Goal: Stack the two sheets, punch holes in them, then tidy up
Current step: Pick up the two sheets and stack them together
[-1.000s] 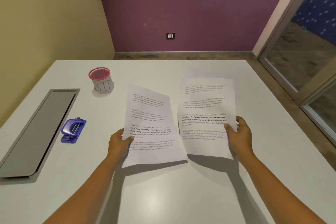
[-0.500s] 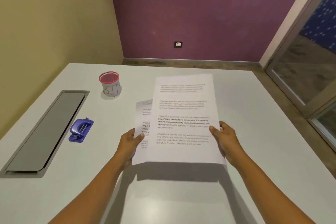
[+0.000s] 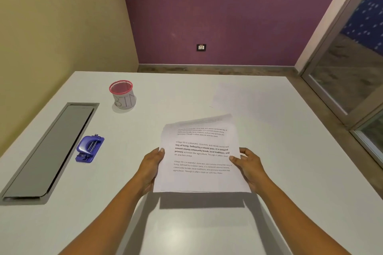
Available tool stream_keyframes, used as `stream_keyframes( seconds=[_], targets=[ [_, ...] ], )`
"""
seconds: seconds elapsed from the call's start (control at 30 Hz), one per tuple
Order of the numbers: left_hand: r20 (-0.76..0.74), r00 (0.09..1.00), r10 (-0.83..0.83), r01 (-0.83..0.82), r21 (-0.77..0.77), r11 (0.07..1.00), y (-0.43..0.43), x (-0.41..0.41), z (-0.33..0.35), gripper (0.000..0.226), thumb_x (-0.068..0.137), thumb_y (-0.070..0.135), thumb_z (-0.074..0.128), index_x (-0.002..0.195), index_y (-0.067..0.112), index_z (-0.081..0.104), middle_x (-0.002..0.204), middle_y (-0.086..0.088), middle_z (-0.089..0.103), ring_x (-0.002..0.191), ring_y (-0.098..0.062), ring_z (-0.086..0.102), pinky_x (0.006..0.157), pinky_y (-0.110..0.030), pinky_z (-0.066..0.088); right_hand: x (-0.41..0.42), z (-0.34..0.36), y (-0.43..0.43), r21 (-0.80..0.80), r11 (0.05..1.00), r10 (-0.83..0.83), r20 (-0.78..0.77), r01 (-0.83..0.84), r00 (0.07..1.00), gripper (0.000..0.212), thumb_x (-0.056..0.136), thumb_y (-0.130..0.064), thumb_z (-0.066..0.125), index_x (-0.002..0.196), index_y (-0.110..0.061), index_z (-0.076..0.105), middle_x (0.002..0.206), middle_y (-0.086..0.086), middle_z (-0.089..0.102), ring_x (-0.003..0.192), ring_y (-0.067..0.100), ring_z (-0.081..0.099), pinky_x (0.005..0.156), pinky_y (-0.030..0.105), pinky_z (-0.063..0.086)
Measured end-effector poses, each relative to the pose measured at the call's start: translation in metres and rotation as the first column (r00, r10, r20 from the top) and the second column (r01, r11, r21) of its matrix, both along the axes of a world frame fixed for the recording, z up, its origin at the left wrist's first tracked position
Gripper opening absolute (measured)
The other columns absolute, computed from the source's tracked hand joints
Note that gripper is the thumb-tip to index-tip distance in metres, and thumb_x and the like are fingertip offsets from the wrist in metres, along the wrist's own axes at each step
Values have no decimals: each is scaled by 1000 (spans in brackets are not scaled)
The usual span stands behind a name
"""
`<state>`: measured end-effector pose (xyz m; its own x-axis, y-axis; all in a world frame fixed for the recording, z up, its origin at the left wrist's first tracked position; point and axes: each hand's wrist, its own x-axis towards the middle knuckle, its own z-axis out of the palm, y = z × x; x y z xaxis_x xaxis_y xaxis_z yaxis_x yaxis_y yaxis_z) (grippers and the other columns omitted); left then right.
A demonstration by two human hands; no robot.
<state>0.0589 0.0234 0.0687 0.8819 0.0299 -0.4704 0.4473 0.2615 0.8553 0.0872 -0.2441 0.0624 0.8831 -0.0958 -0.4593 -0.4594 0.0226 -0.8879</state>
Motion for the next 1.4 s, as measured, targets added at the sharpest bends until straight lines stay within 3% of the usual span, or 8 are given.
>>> stream_keyframes(
  seconds=[0.27,0.43,0.6,0.67,0.77,1.0,1.1,1.4],
  targets=[
    [123,990,72,-93,177,980,2,12,2,52,86,-2,57,134,12,43,121,-14,62,104,-32,62,91,-45,50,17,-1,10,25,999,23,122,-26,992,29,79,0,68,91,-24,56,83,-3,74,72,14,71,66,30,57],
    [184,981,63,-110,252,961,3,22,-6,58,87,-1,56,139,18,37,126,-2,57,103,-11,59,79,-17,50,32,-3,11,-14,998,68,149,-67,986,27,80,-3,68,95,-21,57,91,4,72,81,22,70,77,36,56],
    [74,992,98,-115,283,952,4,29,-26,60,88,-3,54,141,18,33,131,-16,55,115,-37,55,98,-54,45,48,-18,10,-193,968,165,24,-157,986,30,81,-3,68,109,-9,58,86,8,63,79,23,61,75,33,53],
    [44,992,119,-127,298,946,6,31,-31,62,88,-4,53,141,18,32,130,-19,55,112,-41,56,97,-57,45,56,-25,7,-263,945,199,-7,-193,980,26,82,-1,65,107,-5,60,78,4,64,73,21,62,68,25,54],
    [25,990,136,-137,320,937,9,40,-38,62,88,-4,54,141,19,32,128,-20,56,109,-42,57,96,-57,45,74,-35,0,-355,912,210,-26,-205,977,20,85,3,55,104,1,63,79,9,65,72,28,65,76,37,57],
    [19,991,132,-131,345,929,17,62,-51,61,88,1,55,141,19,33,126,-18,58,108,-41,58,95,-58,45,138,-49,-25,-717,653,366,17,-243,931,22,89,-1,52,106,3,65,113,23,64,98,33,65,90,34,52],
    [22,989,148,-147,333,931,21,70,-60,60,88,0,55,141,18,33,126,-18,58,109,-39,59,97,-54,45,166,-50,-37,-865,433,469,-24,-254,883,32,94,-7,44,122,-1,56,130,19,55,120,30,52,104,32,36],
    [30,982,184,-185,268,946,24,98,-78,59,86,-4,56,138,19,38,121,-15,60,105,-35,60,89,-43,48,230,-55,-50,-923,160,472,-241,-351,848,53,94,-7,40,143,2,20,154,17,18,145,26,15,117,39,19]
  ],
)
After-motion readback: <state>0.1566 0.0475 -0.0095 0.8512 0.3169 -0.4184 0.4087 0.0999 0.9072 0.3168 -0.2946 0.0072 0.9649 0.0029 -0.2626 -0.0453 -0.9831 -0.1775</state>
